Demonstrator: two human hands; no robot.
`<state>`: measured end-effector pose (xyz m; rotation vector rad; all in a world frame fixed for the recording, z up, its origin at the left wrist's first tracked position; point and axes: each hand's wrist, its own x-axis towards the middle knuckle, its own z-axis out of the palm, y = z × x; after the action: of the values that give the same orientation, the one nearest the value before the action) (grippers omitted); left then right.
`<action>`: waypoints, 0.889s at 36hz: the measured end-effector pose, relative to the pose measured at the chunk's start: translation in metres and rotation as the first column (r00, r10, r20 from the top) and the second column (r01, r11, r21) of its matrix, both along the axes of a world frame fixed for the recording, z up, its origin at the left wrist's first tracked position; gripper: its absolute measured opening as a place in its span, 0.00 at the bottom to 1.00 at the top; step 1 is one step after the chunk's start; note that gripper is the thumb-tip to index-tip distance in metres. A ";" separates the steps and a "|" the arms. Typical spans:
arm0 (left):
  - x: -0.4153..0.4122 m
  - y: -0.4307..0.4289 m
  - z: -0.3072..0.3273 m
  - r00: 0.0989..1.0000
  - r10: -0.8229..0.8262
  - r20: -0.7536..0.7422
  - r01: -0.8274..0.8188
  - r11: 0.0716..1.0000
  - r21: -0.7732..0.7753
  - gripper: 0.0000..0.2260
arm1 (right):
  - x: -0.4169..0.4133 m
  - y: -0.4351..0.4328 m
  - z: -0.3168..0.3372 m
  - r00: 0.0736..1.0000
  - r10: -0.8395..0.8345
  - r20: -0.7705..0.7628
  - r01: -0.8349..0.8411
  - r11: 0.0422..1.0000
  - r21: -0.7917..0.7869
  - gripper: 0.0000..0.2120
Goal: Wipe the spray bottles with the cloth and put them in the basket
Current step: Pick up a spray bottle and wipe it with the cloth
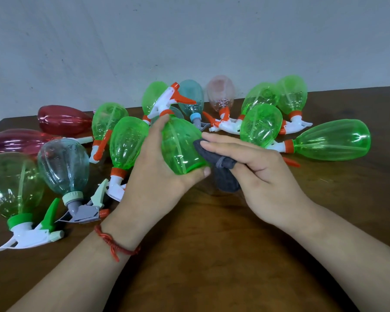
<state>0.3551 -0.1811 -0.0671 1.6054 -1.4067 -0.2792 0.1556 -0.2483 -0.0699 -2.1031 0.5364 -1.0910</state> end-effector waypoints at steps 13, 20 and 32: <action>-0.017 0.010 -0.002 0.955 -0.274 0.117 0.257 0.956 0.144 0.54 | 0.000 -0.013 0.007 0.984 -0.083 0.155 0.010 0.908 0.420 0.21; -0.016 0.010 0.000 0.918 -0.389 -0.080 0.395 0.914 0.095 0.52 | -0.001 -0.014 0.011 0.926 -0.144 0.349 -0.106 0.787 0.608 0.22; -0.010 0.010 -0.001 0.919 -0.392 -0.032 0.393 0.914 0.096 0.48 | 0.003 -0.009 0.009 0.933 -0.125 0.338 -0.093 0.823 0.561 0.20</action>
<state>0.3452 -0.1707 -0.0684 1.3834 -1.7251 -0.6037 0.1583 -0.2570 -0.0610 -1.3377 0.6077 -1.1212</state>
